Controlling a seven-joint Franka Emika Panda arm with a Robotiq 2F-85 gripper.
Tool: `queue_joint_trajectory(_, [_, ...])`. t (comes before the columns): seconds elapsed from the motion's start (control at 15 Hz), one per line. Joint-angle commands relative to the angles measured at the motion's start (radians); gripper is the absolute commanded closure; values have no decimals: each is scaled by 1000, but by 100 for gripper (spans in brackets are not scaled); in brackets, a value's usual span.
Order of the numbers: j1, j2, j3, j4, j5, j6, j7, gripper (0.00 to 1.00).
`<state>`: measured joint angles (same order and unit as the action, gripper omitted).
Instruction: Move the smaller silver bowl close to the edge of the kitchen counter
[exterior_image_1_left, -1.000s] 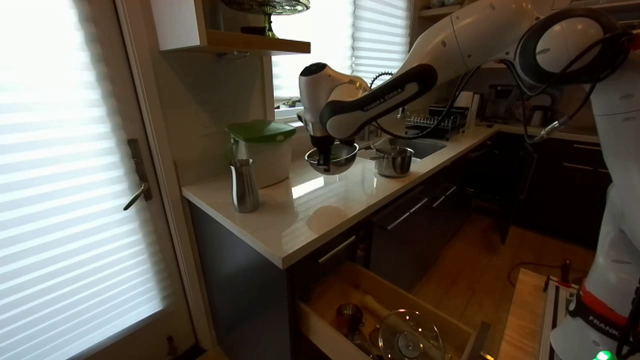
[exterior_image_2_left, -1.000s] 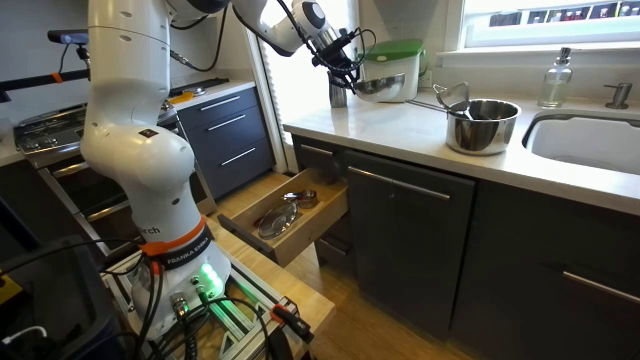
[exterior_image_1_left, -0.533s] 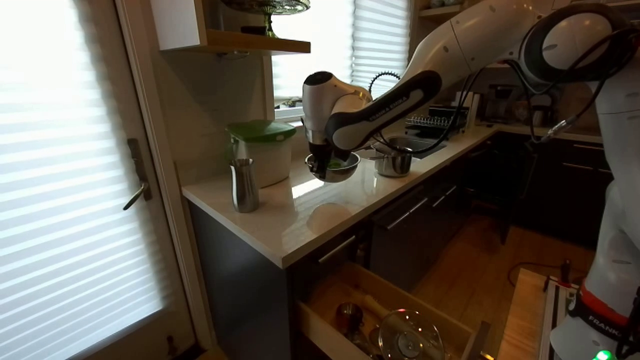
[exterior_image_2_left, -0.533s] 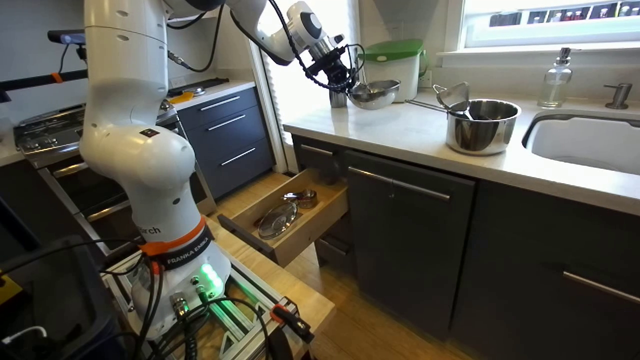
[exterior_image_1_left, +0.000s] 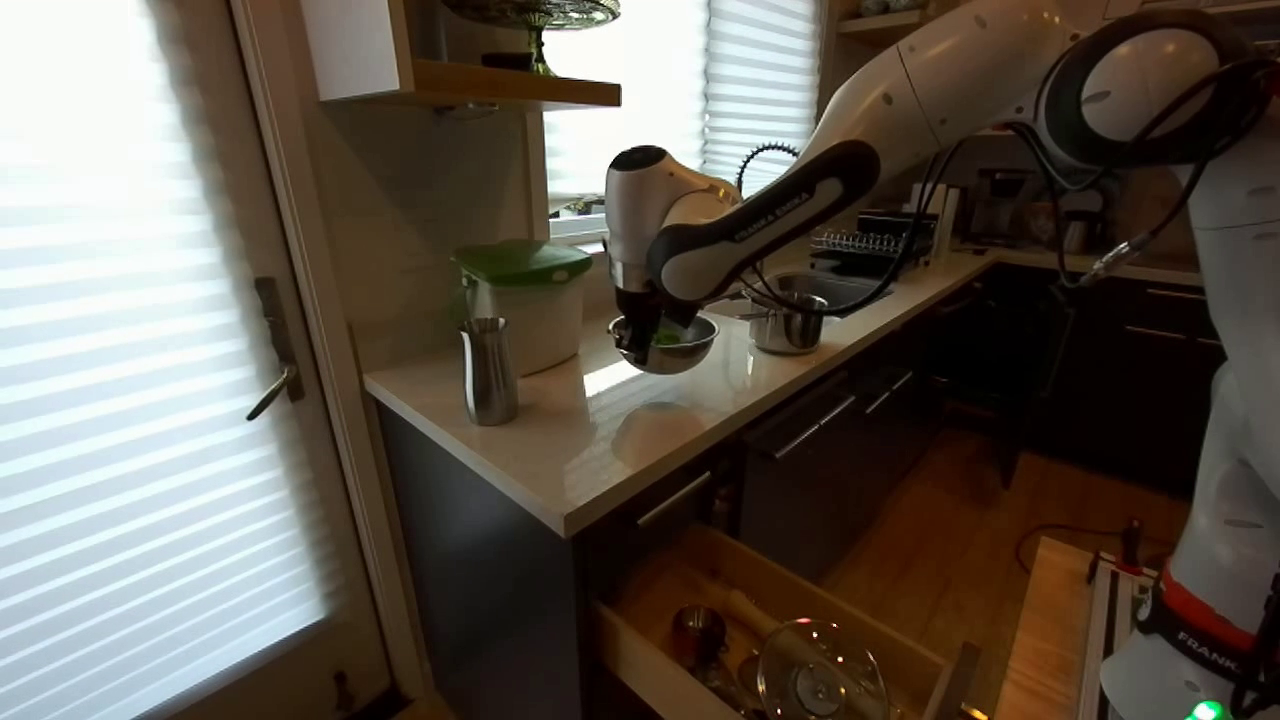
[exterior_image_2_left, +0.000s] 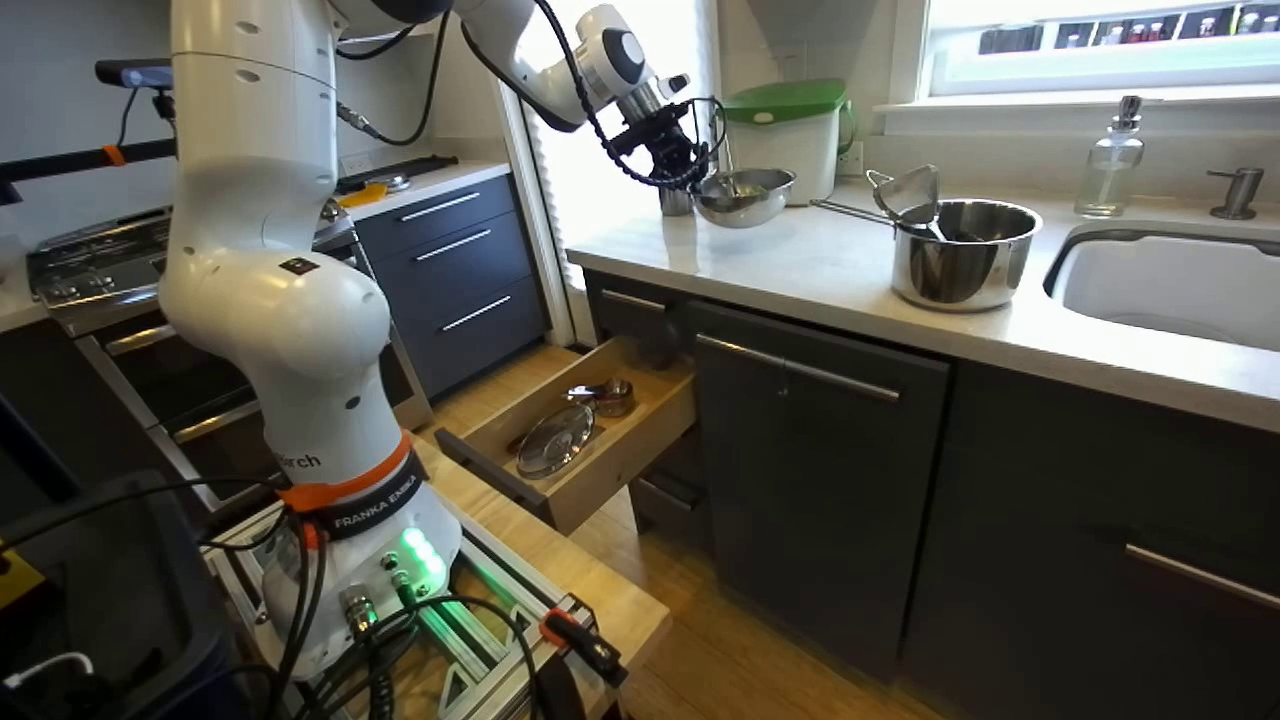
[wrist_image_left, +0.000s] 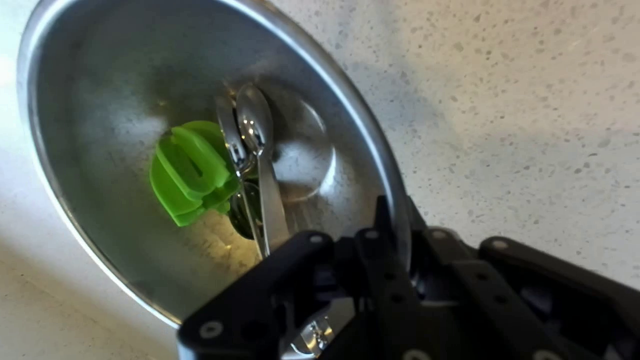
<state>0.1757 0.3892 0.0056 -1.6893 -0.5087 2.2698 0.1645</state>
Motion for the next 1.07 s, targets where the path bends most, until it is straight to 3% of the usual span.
queue_joint_trajectory(0.0, [12,-61,3,-73,40,9,52,98])
queue_joint_trajectory(0.67, [102,-66,14,-90,3,-173,237,98])
queue_joint_trajectory(1.0, [118,-54,4,-84,-46,-171,312,98])
